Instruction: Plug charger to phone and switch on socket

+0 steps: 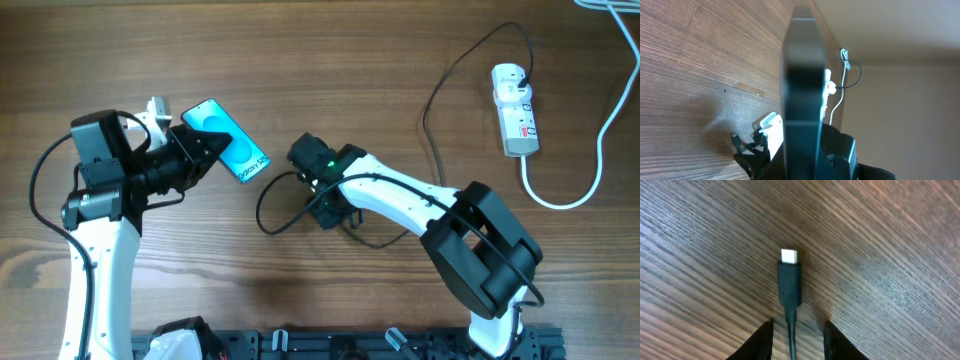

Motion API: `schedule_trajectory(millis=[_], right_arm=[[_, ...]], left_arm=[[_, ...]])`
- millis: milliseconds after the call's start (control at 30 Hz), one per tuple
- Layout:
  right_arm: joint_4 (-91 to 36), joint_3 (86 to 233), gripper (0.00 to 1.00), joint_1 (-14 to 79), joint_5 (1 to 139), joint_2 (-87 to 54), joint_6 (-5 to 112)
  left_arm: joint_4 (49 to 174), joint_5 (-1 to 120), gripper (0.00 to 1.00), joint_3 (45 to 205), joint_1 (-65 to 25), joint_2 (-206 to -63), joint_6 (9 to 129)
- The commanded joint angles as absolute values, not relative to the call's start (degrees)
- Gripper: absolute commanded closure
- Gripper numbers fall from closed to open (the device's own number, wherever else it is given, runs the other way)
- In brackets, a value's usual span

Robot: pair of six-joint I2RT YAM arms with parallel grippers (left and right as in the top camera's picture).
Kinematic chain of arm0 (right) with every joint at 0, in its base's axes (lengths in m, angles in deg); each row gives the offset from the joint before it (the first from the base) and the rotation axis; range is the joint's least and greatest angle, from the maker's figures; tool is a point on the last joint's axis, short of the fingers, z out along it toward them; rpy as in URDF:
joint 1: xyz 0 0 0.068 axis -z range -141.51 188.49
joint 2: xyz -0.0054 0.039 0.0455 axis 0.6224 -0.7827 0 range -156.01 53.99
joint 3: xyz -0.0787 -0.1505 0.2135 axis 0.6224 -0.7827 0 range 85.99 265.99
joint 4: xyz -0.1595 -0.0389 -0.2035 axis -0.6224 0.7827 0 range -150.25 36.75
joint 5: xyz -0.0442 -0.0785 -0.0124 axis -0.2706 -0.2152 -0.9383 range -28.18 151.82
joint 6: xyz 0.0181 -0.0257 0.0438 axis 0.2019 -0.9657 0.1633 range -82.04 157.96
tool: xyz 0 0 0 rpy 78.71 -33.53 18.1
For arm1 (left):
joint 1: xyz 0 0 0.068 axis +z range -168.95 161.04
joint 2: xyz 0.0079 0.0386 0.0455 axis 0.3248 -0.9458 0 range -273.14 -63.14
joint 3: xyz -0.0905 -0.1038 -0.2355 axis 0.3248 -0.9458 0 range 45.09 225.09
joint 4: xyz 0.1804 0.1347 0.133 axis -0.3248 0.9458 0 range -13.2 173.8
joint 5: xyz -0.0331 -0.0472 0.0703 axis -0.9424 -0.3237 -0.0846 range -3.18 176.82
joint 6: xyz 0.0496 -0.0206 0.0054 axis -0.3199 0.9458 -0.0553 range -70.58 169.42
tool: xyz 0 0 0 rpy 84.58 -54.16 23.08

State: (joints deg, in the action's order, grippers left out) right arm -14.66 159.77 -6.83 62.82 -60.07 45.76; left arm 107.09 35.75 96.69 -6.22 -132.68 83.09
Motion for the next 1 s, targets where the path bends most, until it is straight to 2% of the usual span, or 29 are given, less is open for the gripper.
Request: schedule_trajectory(millis=[0, 133, 167, 200, 233, 267, 400, 600, 700, 733, 800, 967], right_arm=[[-15.87, 160.53, 0.67, -6.85, 63.86, -61.04, 43.96], [-15.85, 160.38, 0.68, -6.87, 65.81, -61.41, 43.98], [-15.78, 160.23, 0.72, -6.85, 65.85, -62.41, 43.98], [-15.8, 159.77, 0.85, -6.91, 66.66, -63.99, 43.94], [-15.63, 159.64, 0.93, -6.96, 67.06, -65.12, 43.94], [-15.63, 159.51, 0.96, -6.96, 67.03, -65.84, 43.94], [-15.82, 161.45, 0.95, -6.78, 67.03, -63.61, 43.94], [-8.41, 161.52, 0.95, -6.8, 69.72, -35.09, 42.61], [-3.12, 161.52, 0.95, -6.8, 76.41, -24.99, 42.63], [-1.24, 161.5, 0.95, -6.8, 83.06, -20.97, 42.65], [1.68, 161.5, 0.95, -6.8, 86.38, -18.37, 42.98], [3.13, 161.41, 0.95, -6.91, 90.44, -18.31, 44.16]], left_arm=[[107.0, 33.98, 0.95, 97.28, -4.74, -132.16, 81.1], [109.71, 33.91, 0.95, 97.28, 0.73, -132.16, 80.62], [111.02, 33.91, 0.96, 97.28, 1.69, -132.16, 78.65], [111.85, 33.91, 0.96, 97.28, 1.99, -132.16, 78.08], [112.03, 33.91, 0.96, 97.28, 2.06, -132.16, 78.08], [112.03, 33.91, 0.96, 97.28, 2.06, -132.16, 78.1], [112.44, 33.91, 0.96, 97.28, 2.06, -132.16, 78.1], [112.33, 32.21, 0.96, 97.28, 2.06, -132.16, 77.86], [110.15, 19.12, 0.96, 97.28, 2.04, -132.16, 72.03], [106.98, 12.67, 0.96, 97.28, 1.84, -132.16, 72.07], [100.97, 4.08, 0.96, 97.28, -0.13, -132.16, 72.11], [92.27, 3.31, 0.96, 97.28, -11.78, -132.16, 72.14]])
